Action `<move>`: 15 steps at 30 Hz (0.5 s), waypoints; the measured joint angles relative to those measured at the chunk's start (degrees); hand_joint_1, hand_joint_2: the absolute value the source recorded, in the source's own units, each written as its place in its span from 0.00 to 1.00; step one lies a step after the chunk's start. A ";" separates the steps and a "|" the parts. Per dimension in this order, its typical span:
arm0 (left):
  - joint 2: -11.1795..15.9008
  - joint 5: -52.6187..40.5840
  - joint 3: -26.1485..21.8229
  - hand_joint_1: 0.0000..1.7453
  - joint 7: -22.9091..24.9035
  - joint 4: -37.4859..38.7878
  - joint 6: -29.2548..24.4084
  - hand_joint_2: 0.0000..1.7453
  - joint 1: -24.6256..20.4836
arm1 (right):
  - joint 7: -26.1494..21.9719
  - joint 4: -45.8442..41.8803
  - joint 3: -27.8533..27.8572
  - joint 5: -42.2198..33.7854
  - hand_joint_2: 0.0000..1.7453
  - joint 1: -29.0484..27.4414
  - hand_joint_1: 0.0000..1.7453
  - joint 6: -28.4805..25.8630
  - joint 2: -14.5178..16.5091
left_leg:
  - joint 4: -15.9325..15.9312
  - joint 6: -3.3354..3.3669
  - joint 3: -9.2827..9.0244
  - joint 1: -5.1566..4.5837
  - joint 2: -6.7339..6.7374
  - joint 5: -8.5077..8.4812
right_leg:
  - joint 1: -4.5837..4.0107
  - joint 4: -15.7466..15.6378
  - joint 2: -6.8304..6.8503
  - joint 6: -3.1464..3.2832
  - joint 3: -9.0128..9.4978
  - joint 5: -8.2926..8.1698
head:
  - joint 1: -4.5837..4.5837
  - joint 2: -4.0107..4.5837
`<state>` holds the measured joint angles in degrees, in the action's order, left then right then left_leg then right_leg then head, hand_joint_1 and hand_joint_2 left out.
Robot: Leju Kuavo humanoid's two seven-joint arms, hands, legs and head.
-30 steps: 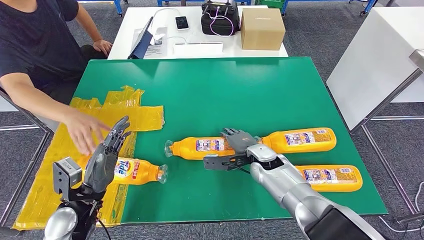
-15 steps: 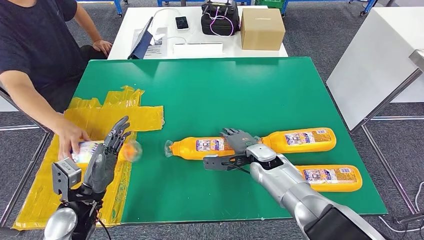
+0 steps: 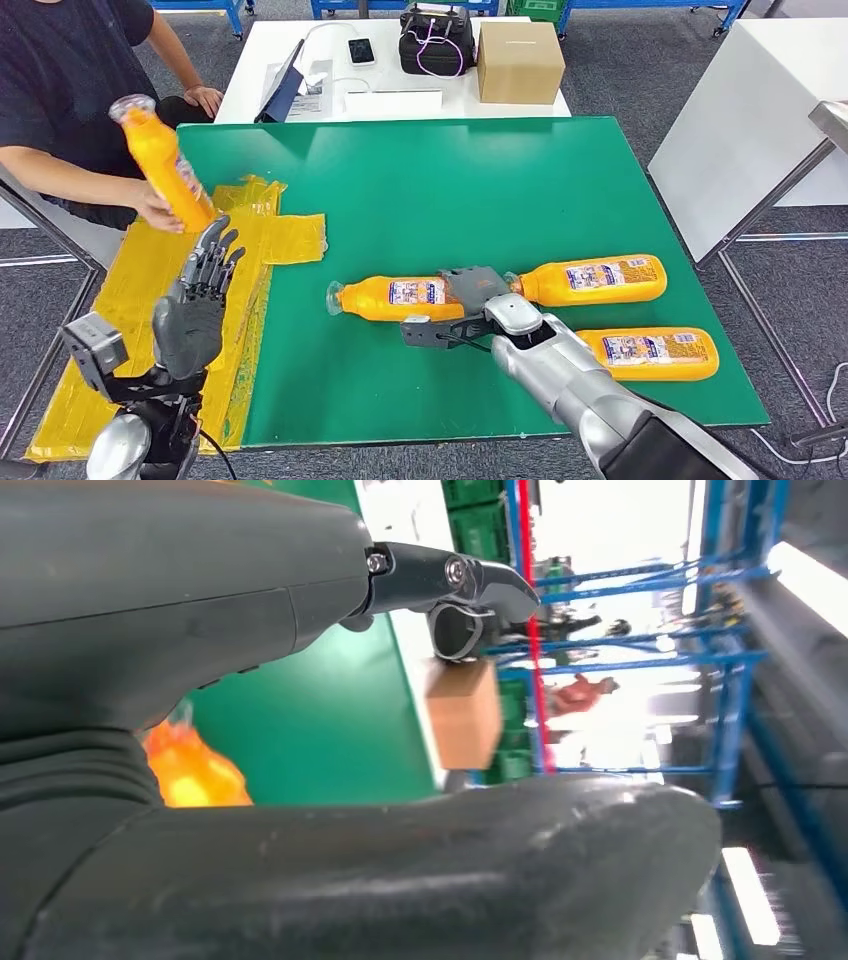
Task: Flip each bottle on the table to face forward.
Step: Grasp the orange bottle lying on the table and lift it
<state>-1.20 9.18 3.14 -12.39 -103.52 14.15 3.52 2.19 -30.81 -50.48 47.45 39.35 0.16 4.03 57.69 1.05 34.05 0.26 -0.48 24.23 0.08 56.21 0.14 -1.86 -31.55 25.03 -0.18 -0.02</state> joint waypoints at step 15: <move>-4.80 8.89 -2.66 0.00 0.35 -5.28 -2.63 1.00 6.04 | -0.79 -31.99 15.50 -8.66 1.00 -16.98 1.00 -8.34 -3.73 | 0.02 0.06 0.91 -0.01 -0.16 -0.09 | 0.02 0.02 0.07 -0.07 -0.79 -0.03 | -0.02 0.00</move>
<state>-5.99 18.07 0.48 -12.03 -108.81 11.52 9.57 1.40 -62.81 -34.98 38.79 22.37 -8.18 0.31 57.71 1.11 34.97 0.25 -0.63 24.13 0.10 56.23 0.22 -1.93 -32.35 25.00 -0.20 -0.02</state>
